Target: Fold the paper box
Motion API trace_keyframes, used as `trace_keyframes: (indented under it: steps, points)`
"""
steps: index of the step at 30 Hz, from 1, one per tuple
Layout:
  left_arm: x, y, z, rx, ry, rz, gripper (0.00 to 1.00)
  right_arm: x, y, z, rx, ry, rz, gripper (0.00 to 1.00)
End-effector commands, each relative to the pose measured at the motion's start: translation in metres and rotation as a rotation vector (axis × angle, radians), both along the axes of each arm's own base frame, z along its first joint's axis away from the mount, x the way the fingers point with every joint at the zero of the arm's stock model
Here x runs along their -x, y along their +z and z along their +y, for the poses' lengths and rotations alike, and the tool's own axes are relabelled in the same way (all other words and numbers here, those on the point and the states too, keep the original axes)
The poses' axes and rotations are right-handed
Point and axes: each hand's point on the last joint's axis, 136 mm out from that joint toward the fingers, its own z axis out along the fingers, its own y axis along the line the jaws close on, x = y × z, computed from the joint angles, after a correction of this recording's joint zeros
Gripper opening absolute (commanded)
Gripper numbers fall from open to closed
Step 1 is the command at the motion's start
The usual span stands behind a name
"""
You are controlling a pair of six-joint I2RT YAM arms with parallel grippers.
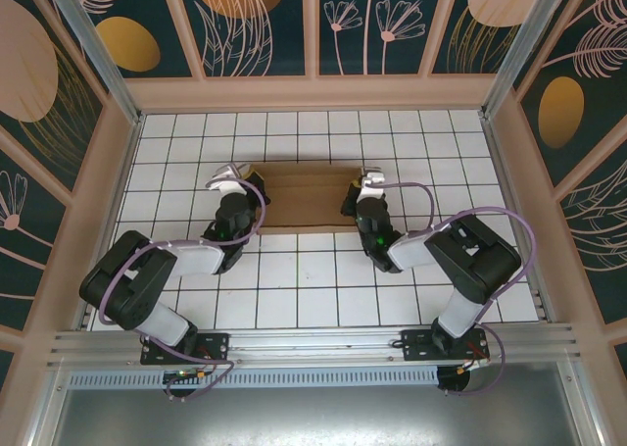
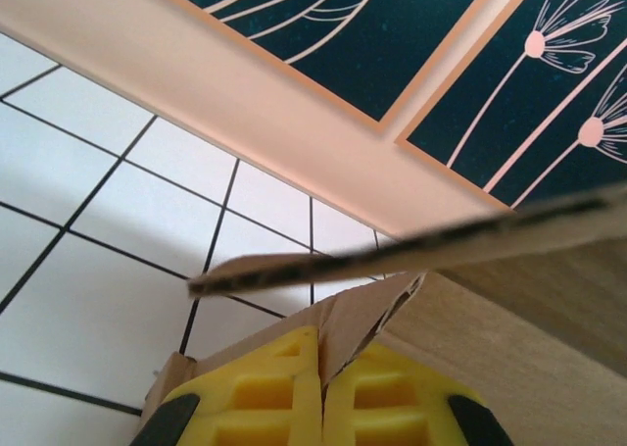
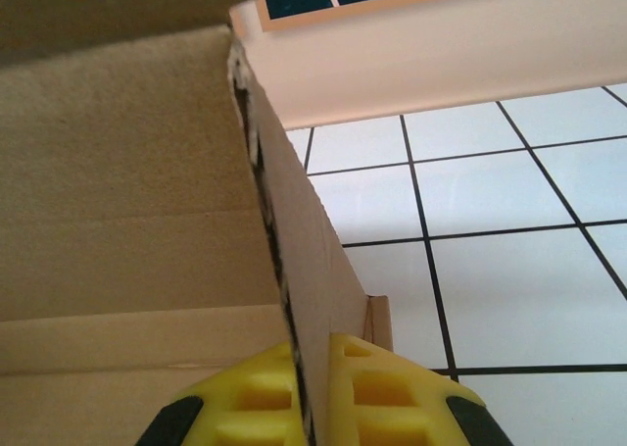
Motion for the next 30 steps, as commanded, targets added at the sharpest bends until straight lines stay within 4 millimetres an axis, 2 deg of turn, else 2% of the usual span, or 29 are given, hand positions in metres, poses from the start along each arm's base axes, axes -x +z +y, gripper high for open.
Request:
trace_keyframes:
  steps: [1, 4, 11, 17, 25, 30]
  points:
    - [0.029, -0.06, -0.011, -0.024, -0.103, 0.193, 0.0, 0.015, 0.017, 0.017, -0.086, 0.077, -0.059, 0.0]
    - [0.039, -0.068, -0.005, -0.015, -0.097, 0.217, 0.0, 0.025, 0.006, 0.014, -0.086, 0.084, -0.036, 0.0]
    - [0.057, -0.095, -0.005, -0.019, -0.135, 0.3, 0.0, 0.041, -0.021, 0.008, -0.101, 0.086, 0.03, 0.0]
    - [0.072, -0.112, -0.001, -0.02, -0.139, 0.347, 0.0, 0.052, -0.037, 0.017, -0.124, 0.109, 0.067, 0.0]
    - [0.081, -0.128, -0.002, -0.065, -0.151, 0.395, 0.0, 0.066, -0.053, 0.017, -0.115, 0.109, 0.085, 0.0]
    - [0.079, -0.133, 0.002, -0.091, -0.12, 0.425, 0.0, 0.076, -0.064, 0.019, -0.145, 0.157, 0.108, 0.06]
